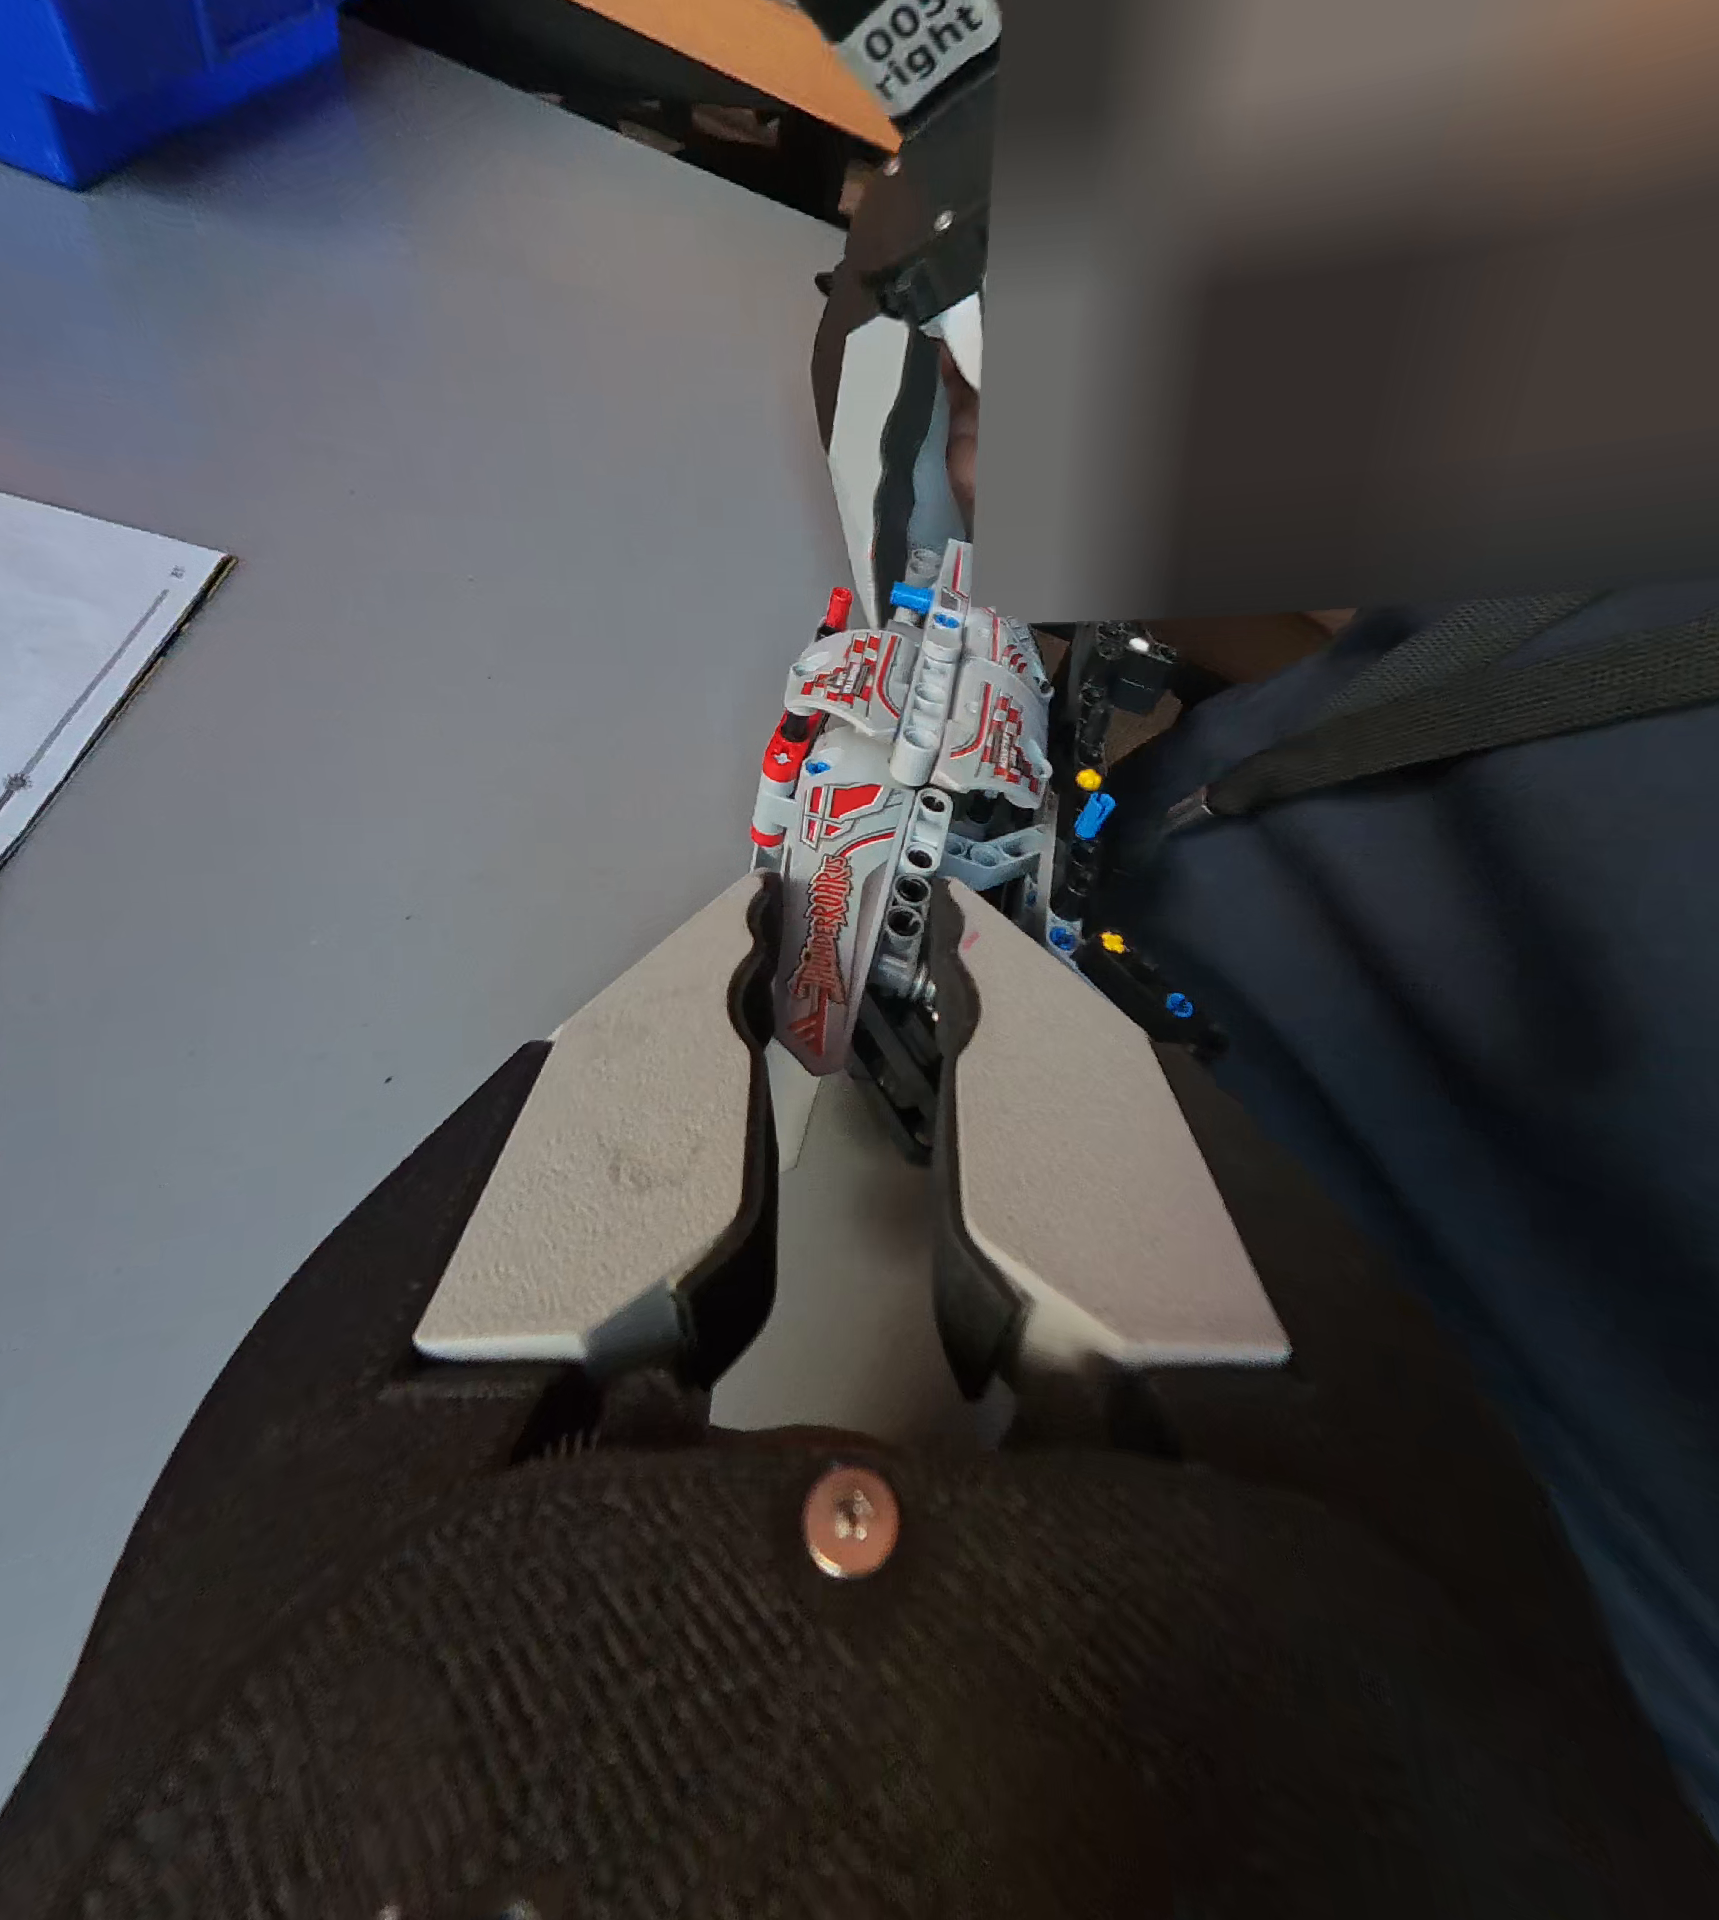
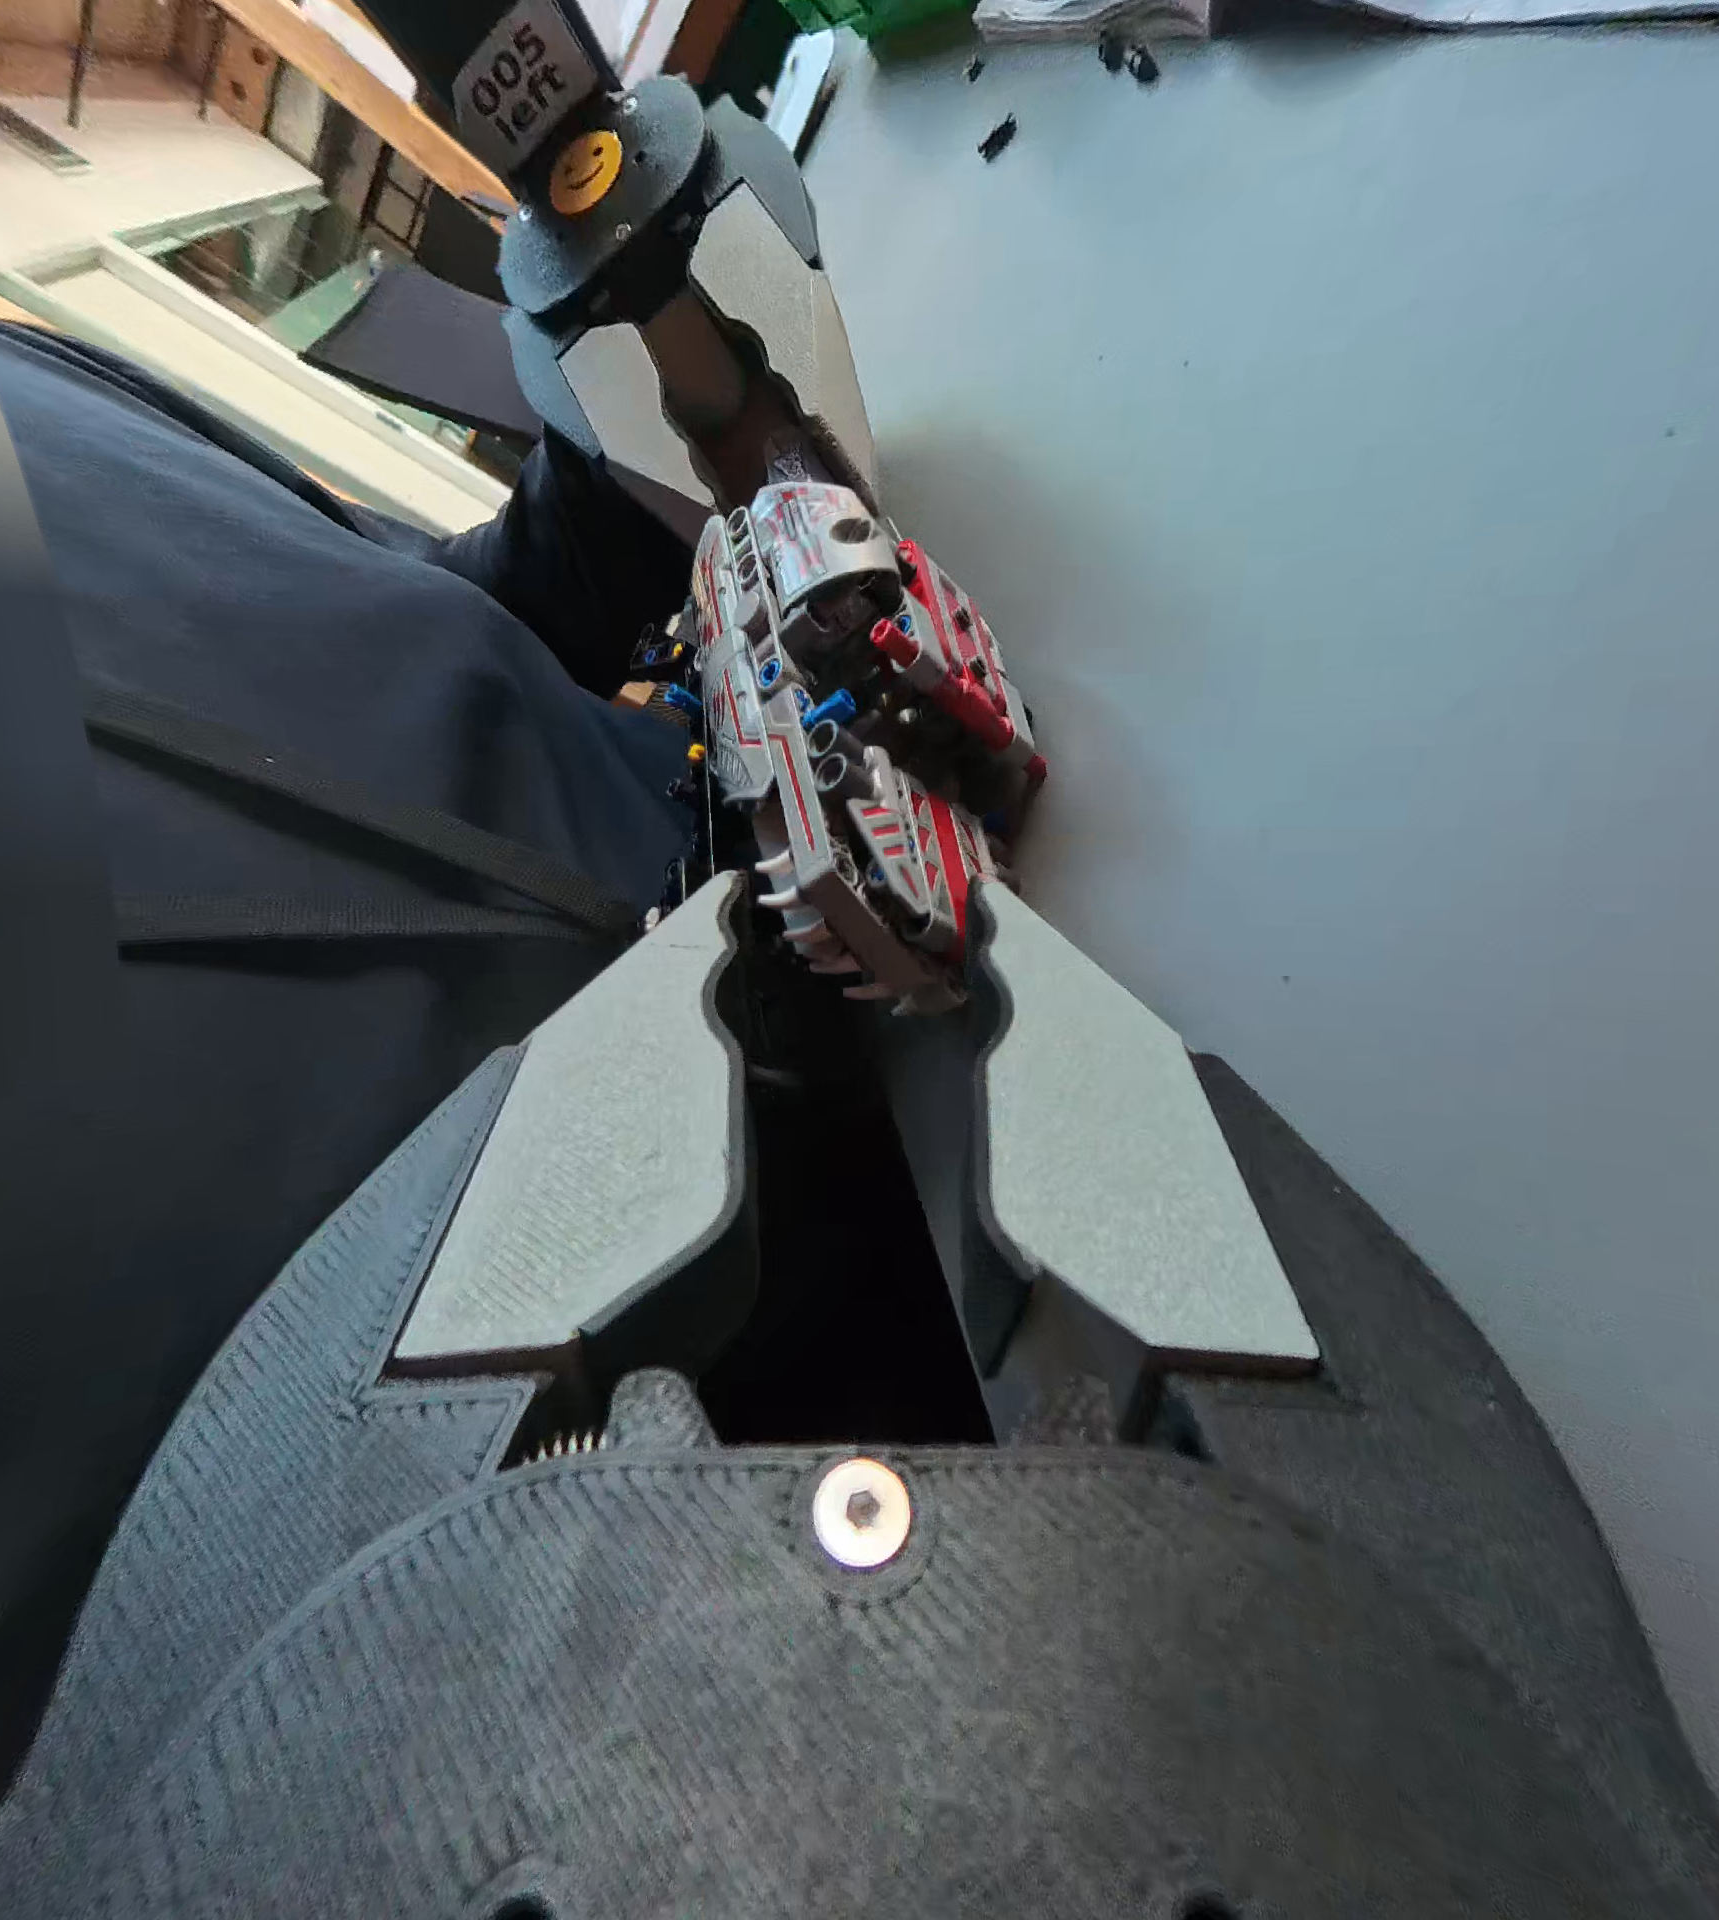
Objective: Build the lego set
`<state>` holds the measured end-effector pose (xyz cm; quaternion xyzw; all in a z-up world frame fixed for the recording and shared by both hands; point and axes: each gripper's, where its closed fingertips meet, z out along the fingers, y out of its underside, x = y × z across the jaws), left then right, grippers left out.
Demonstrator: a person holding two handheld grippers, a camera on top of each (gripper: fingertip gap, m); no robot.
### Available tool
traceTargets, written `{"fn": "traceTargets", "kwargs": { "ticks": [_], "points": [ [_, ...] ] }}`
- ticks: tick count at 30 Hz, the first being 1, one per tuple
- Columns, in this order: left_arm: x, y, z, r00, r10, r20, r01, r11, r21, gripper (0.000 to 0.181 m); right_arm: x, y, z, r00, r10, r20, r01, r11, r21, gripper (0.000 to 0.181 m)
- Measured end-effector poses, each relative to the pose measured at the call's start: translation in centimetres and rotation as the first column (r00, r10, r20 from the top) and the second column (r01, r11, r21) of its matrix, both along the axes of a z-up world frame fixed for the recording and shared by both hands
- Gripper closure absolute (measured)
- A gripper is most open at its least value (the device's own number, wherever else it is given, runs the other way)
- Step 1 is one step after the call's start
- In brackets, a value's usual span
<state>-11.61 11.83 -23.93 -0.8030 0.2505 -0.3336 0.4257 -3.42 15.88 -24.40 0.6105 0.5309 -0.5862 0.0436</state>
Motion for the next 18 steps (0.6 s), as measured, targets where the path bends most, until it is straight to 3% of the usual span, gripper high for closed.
{"fn": "traceTargets", "kwargs": {
  "ticks": [13, 18],
  "points": [
    [0.5, -1.2, 0.4, 0.994, -0.029, -0.105, 0.037, 0.996, 0.075, 0.156, -0.8, -1.3, 1.1, 0.998, 0.018, -0.055, -0.02, 0.999, -0.03, 0.153],
    [-0.7, -1.2, 0.1, 1.0, 0.02, -0.018, -0.02, 1.0, 0.02, 0.157, 0.6, 0.5, 0.7, 0.999, -0.025, -0.042, 0.024, 0.999, -0.046, 0.147]
  ]
}}
